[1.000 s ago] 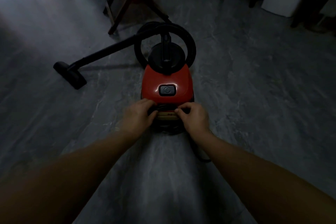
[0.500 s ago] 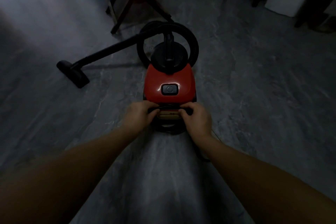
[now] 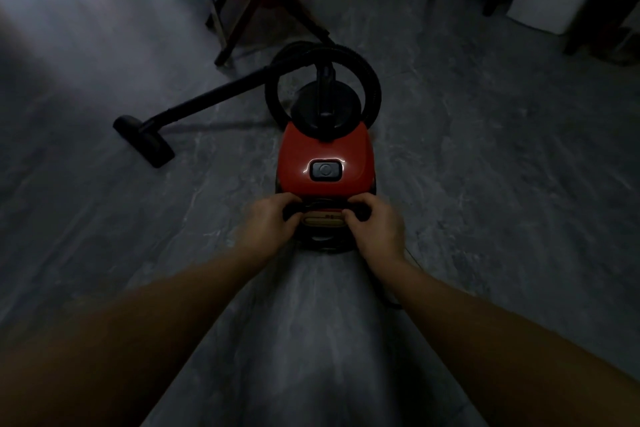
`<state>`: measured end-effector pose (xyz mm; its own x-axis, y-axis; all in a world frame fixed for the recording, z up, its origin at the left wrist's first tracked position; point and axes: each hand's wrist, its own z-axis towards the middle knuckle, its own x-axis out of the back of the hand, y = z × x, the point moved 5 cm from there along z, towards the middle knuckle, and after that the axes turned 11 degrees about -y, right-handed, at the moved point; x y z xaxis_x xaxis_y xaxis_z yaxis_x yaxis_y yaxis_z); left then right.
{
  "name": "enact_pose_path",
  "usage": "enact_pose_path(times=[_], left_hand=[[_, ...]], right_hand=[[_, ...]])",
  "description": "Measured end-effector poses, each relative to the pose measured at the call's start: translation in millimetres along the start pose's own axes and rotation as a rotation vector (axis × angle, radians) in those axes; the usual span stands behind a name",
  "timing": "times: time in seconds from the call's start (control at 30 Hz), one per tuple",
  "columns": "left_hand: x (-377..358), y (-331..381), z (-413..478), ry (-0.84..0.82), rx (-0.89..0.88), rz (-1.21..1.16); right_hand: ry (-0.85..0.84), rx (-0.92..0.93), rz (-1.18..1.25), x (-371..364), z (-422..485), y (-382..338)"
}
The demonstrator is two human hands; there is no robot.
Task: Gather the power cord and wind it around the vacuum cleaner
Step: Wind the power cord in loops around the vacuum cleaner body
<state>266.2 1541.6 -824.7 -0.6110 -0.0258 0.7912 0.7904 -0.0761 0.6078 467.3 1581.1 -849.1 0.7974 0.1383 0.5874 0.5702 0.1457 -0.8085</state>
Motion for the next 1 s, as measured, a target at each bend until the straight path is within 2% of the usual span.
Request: enact_pose_path(times=[0.13, 0.33, 0.47, 0.67, 0.8, 0.9, 1.0], left_hand=[[0, -2, 2, 0.027, 0.048, -0.011], [5, -9, 18, -0.084, 0.040, -0.015], [7, -19, 23, -0.083, 0.064, -0.030], [1, -15, 8, -0.061, -0.051, 0.144], [2, -19, 7, -0.118, -0.004, 0.216], [2, -12, 6, -0.043, -0.017, 0.189], [4, 0, 6, 0.023, -0.106, 0.160]], right_hand=[[-0.021, -0.003, -0.033, -3, 5, 0], [-0.037, -0.003, -0.080, 0, 8, -1], [-0.047, -0.008, -0.096, 0, 11, -2], [-0.081, -0.002, -0.136, -2, 16, -3], [-0.091, -0.019, -0.117, -2, 15, -3], [-0.084, -0.049, -0.048, -2, 15, -4], [-0.058, -0.036, -0.013, -3, 10, -4]])
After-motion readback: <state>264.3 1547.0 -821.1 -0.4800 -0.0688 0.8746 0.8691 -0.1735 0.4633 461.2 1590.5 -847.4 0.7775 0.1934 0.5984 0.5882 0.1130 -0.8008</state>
